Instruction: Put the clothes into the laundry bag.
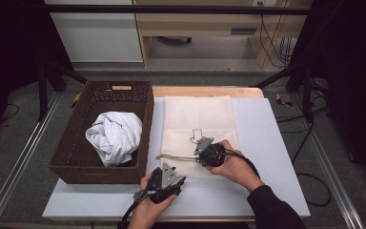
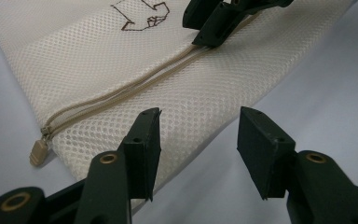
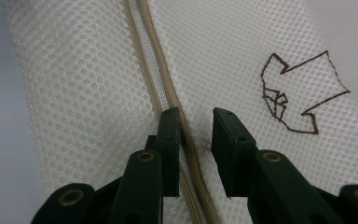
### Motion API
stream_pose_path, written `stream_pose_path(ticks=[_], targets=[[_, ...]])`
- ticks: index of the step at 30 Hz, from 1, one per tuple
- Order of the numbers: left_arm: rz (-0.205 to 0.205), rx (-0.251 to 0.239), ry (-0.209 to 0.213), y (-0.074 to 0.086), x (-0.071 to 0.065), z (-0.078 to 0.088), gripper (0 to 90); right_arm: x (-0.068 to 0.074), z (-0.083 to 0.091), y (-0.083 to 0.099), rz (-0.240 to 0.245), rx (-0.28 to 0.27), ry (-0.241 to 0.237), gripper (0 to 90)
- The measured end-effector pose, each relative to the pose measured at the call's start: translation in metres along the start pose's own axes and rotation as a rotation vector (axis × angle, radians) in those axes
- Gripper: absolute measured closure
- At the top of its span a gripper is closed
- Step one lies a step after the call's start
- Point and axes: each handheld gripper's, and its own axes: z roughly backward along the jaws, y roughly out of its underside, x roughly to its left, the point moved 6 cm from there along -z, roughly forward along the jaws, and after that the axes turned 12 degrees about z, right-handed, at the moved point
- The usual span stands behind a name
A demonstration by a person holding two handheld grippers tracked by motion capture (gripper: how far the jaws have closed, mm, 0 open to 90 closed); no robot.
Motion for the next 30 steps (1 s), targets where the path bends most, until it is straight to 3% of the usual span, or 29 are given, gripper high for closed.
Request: stream_pose_path(ticks=[6, 9, 15, 27, 30], targets=[[-0.004, 0.004, 0.001, 0.0, -0.001, 0.0, 49.3, -0.002, -0.001, 0.002, -0.037, -0.016, -0.041, 81.2], [-0.006, 0.005, 0.004, 0.0, -0.002, 0.0, 49.3, -0.005, -0.002, 0.003, -0.069, -0.031, -0.062, 89.2], [-0.008, 0.01, 0.004, 0.0, -0.002, -0.001, 48.2, -0.011, 0.002, 0.002, -0.104, -0.053, -0.076, 90.0], [-0.031, 0.028, 0.009, 0.001, -0.005, -0.005, 47.2, -0.031, 0.029, -0.017, -0.047, -0.039, 0.009, 90.0], [-0.036, 0.023, 0.011, 0.0, -0.005, -0.004, 46.9, -0.041, 0.044, -0.028, -0.027, -0.041, 0.069, 90.0]])
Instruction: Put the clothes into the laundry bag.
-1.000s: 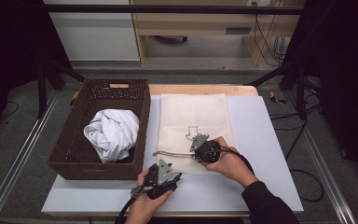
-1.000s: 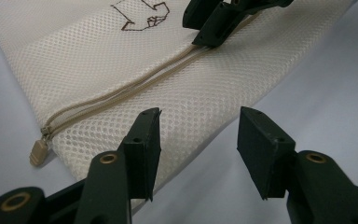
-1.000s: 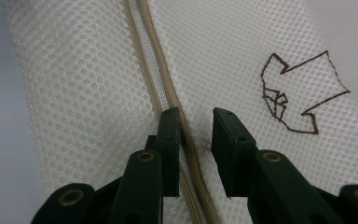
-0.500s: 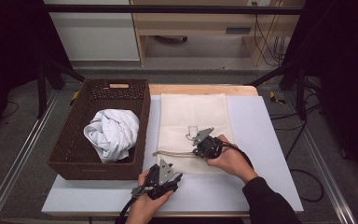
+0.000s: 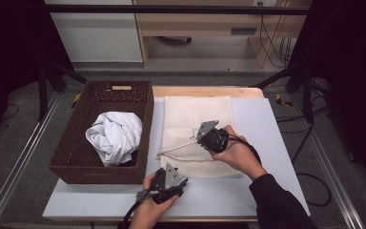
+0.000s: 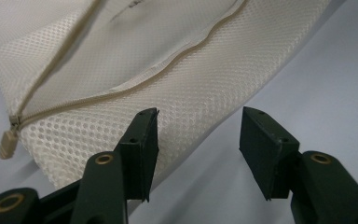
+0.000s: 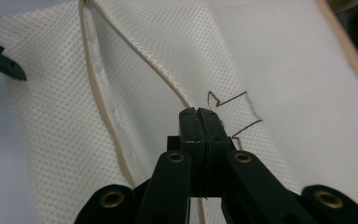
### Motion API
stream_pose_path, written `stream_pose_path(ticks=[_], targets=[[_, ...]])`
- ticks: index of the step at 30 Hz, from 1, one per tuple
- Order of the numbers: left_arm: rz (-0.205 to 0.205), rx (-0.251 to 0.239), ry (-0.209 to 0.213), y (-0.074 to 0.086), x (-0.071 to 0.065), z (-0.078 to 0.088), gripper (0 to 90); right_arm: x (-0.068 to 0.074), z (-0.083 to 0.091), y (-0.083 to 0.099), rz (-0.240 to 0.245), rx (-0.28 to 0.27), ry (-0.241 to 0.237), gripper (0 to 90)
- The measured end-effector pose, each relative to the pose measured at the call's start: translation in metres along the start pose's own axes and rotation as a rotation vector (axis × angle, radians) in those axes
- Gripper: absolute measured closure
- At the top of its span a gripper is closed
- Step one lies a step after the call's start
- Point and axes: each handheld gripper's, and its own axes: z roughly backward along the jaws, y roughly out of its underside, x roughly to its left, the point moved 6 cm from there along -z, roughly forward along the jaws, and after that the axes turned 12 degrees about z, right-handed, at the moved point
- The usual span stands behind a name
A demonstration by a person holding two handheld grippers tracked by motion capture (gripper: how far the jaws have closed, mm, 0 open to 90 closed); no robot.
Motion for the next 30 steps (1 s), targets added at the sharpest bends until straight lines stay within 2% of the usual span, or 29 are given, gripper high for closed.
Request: stream_pose_path(ticks=[2, 4, 6, 7, 8, 9, 10, 13, 15, 17, 22, 26, 30], targets=[[-0.001, -0.001, 0.0, 0.0, 0.0, 0.0, 46.8, -0.003, 0.004, -0.003, 0.007, -0.003, 0.017, 90.0], [0.002, -0.007, 0.0, -0.001, 0.0, 0.0, 46.8, -0.014, 0.018, -0.013, 0.03, 0.005, 0.078, 90.0], [-0.001, -0.007, 0.0, -0.002, 0.001, 0.0, 46.8, -0.017, 0.021, -0.017, 0.028, -0.013, 0.093, 90.0], [-0.001, -0.01, -0.001, -0.003, 0.001, 0.0, 46.7, -0.023, 0.029, -0.023, 0.034, -0.02, 0.13, 90.0], [-0.001, -0.01, -0.001, -0.003, 0.001, 0.0, 46.8, -0.023, 0.029, -0.023, 0.034, -0.02, 0.13, 90.0], [-0.001, -0.012, -0.001, -0.003, 0.001, 0.0, 46.8, -0.029, 0.038, -0.03, 0.034, -0.031, 0.17, 90.0], [-0.005, -0.01, -0.002, -0.004, 0.001, 0.0, 46.8, -0.032, 0.042, -0.034, 0.039, -0.037, 0.187, 90.0], [-0.004, -0.018, -0.005, -0.006, 0.002, -0.001, 46.7, -0.038, 0.051, -0.043, 0.051, -0.051, 0.236, 90.0], [-0.001, -0.024, -0.006, -0.007, 0.003, -0.001, 46.7, -0.039, 0.053, -0.046, 0.052, -0.055, 0.247, 90.0], [0.005, -0.03, -0.009, -0.009, 0.004, -0.001, 46.7, -0.042, 0.06, -0.054, 0.07, -0.06, 0.293, 90.0], [0.023, -0.035, -0.011, -0.011, 0.009, -0.003, 46.8, -0.044, 0.066, -0.062, 0.087, -0.071, 0.316, 90.0], [0.016, -0.023, -0.008, -0.01, 0.008, -0.007, 46.8, -0.041, 0.063, -0.063, 0.106, -0.07, 0.291, 90.0], [0.008, -0.032, -0.001, -0.012, 0.005, -0.007, 46.8, -0.039, 0.063, -0.061, 0.113, -0.063, 0.271, 90.0]])
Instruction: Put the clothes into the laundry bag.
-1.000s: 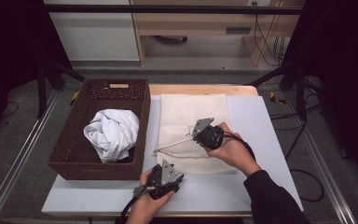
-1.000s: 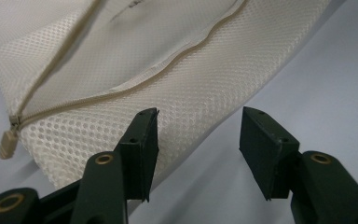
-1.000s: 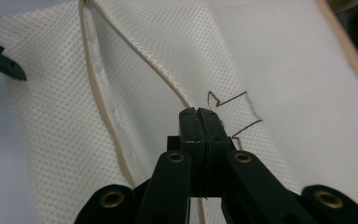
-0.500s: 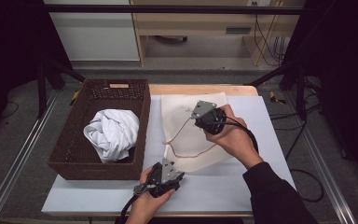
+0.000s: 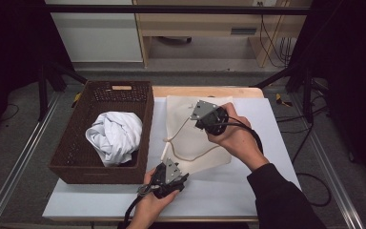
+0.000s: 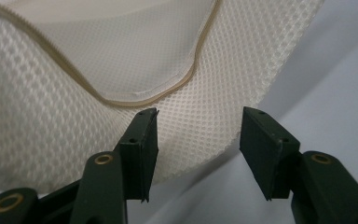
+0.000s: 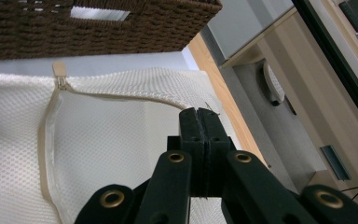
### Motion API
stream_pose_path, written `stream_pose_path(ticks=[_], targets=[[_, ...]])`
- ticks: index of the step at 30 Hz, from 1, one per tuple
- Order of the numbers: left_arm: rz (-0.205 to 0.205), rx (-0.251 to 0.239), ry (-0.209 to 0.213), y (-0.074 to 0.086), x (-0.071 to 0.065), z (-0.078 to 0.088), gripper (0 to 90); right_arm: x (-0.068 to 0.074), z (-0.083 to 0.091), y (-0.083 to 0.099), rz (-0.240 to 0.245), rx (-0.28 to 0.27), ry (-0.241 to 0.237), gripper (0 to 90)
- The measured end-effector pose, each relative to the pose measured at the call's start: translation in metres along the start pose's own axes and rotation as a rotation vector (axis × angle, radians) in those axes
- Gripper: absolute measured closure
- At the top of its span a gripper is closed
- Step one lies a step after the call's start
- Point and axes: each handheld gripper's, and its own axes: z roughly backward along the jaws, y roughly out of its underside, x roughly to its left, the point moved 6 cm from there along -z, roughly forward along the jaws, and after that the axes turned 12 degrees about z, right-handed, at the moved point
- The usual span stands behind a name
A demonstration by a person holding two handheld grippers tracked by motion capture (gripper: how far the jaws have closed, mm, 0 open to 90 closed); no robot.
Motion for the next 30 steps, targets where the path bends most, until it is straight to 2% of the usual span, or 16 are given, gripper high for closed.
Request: stream_pose_path(ticks=[5, 12, 14, 18, 24, 27, 29, 30], targets=[[0.001, -0.024, 0.03, -0.006, -0.009, 0.007, 46.7, 0.001, 0.002, 0.01, 0.009, 0.01, -0.024, 90.0], [-0.013, -0.049, 0.083, -0.02, -0.028, 0.015, 45.2, -0.007, 0.014, 0.024, 0.005, 0.016, -0.032, 90.0], [-0.012, -0.052, 0.09, -0.022, -0.029, 0.016, 45.1, -0.008, 0.014, 0.024, 0.001, 0.015, -0.033, 90.0], [0.0, -0.064, 0.105, -0.026, -0.032, 0.018, 44.7, -0.011, 0.017, 0.022, 0.022, 0.015, -0.043, 90.0], [0.0, -0.068, 0.1, -0.034, -0.028, 0.029, 42.8, -0.009, 0.017, 0.021, 0.028, 0.006, -0.059, 90.0], [0.008, -0.075, 0.08, -0.048, -0.02, 0.043, 36.3, -0.007, 0.016, 0.022, 0.023, 0.004, -0.061, 90.0], [0.02, -0.079, 0.063, -0.06, -0.013, 0.053, 26.6, -0.006, 0.015, 0.023, 0.019, -0.003, -0.068, 90.0], [0.026, -0.083, 0.052, -0.067, -0.009, 0.059, 26.6, -0.006, 0.015, 0.023, 0.019, -0.003, -0.068, 90.0]])
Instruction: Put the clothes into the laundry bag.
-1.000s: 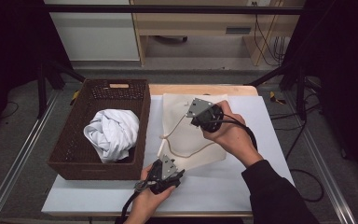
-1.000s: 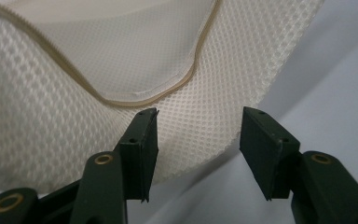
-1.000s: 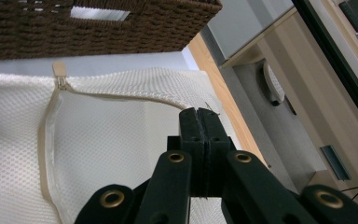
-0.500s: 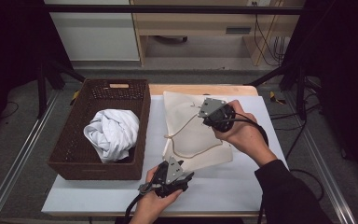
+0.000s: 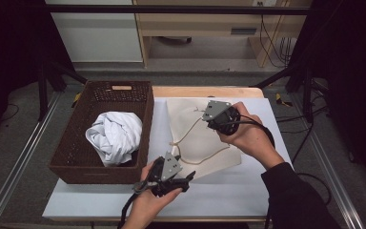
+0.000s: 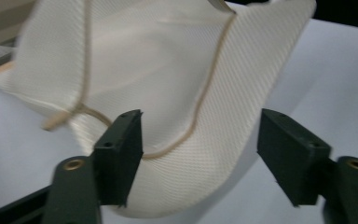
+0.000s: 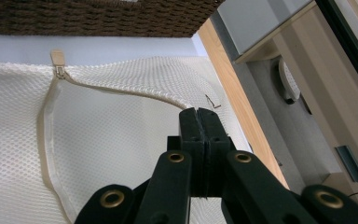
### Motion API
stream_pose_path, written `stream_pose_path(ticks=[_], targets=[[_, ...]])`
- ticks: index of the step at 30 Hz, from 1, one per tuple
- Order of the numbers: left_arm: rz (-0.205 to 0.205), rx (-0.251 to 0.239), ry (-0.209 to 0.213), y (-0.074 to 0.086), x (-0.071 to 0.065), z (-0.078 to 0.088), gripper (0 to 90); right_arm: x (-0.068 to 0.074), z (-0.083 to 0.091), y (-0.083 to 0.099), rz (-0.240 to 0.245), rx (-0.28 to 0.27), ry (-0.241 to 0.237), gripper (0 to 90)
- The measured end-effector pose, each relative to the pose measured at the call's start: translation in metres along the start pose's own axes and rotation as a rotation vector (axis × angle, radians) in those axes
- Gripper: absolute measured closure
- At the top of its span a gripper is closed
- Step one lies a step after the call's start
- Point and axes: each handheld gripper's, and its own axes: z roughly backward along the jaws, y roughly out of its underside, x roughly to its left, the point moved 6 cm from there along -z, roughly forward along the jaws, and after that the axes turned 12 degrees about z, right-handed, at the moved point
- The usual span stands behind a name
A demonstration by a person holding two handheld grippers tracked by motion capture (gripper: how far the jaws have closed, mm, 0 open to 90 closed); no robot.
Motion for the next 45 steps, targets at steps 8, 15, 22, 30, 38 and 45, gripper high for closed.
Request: stream_pose_path(ticks=[8, 15, 22, 30, 38, 45], targets=[[-0.009, 0.037, -0.131, -0.063, 0.057, 0.043, 9.1, 0.01, -0.004, 0.004, -0.005, -0.02, -0.033, 90.0], [0.009, 0.133, -0.263, -0.08, 0.134, 0.062, 5.0, 0.013, -0.006, 0.012, -0.017, -0.037, -0.042, 90.0], [0.098, 0.217, -0.373, -0.06, 0.211, 0.057, 4.8, 0.015, -0.011, 0.018, -0.018, -0.038, -0.053, 90.0], [0.269, 0.257, -0.371, -0.026, 0.253, 0.042, 5.9, 0.016, -0.01, 0.025, -0.024, -0.031, -0.061, 90.0], [0.269, 0.297, -0.344, -0.013, 0.235, 0.053, 8.0, 0.016, -0.011, 0.027, -0.034, -0.029, -0.067, 90.0], [0.253, 0.344, -0.349, -0.004, 0.218, 0.063, 6.7, 0.015, -0.014, 0.024, -0.034, -0.022, -0.069, 90.0]])
